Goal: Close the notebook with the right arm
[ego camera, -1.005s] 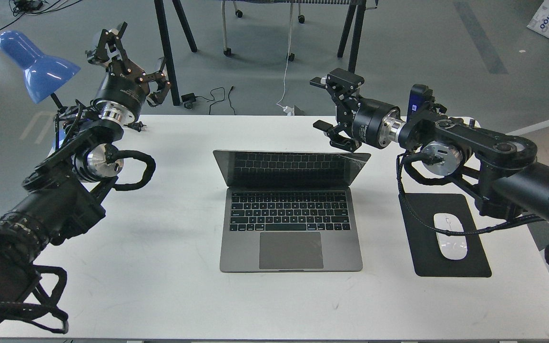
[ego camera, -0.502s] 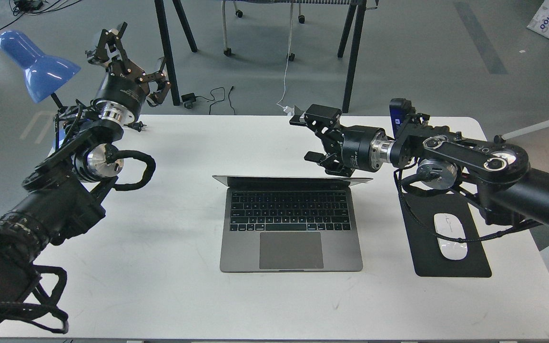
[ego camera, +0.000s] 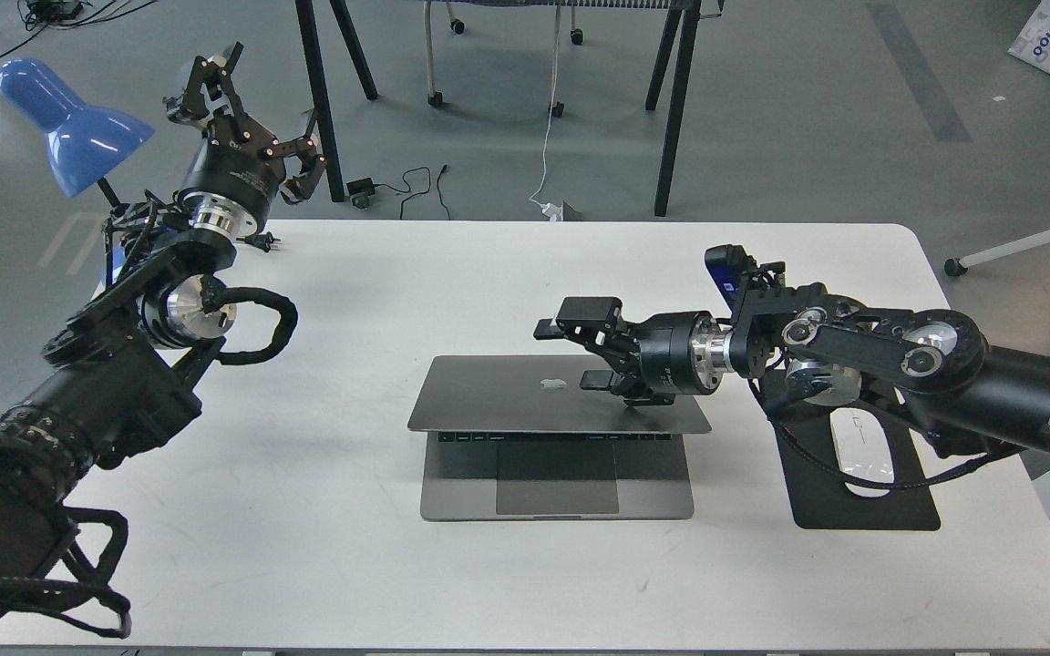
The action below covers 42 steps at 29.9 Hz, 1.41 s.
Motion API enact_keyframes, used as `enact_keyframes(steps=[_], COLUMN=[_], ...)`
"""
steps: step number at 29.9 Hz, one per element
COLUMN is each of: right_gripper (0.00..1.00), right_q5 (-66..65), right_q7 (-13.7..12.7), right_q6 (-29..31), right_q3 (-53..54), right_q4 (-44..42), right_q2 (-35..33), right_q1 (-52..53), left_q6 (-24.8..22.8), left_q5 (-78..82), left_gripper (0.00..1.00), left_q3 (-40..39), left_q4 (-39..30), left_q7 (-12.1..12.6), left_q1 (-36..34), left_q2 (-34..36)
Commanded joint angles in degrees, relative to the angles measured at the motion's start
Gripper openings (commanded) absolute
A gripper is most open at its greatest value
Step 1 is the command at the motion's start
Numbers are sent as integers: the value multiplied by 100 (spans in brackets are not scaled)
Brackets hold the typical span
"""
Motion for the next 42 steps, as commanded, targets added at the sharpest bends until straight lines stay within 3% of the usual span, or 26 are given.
enact_keyframes(steps=[1,9,31,34,42], right_gripper=[100,100,100,100,100], right_q5=[-29,-100,-82,-65,-65], right_q7=[-36,-203,-195,-168,-177], right_q6=[-53,-360,-483,-483,-492], right_q3=[-238,-897,-793,-363,2237], right_q4=[-32,-94,-146,-146,-655], right_q2=[29,55,73,3,-164], right_q1=[-51,-148,-227,-201,-227], left_q6=[0,0,0,0,-9], left_q5=[0,0,0,-17,-26], left_gripper=[100,100,100,100,100], left_q3=[-8,-8,-8,0,0], left_q4=[3,3,3,3,3], left_q7=[0,0,0,0,0], left_q1=[-1,-1,-1,-1,-1], left_q2=[0,0,0,0,0])
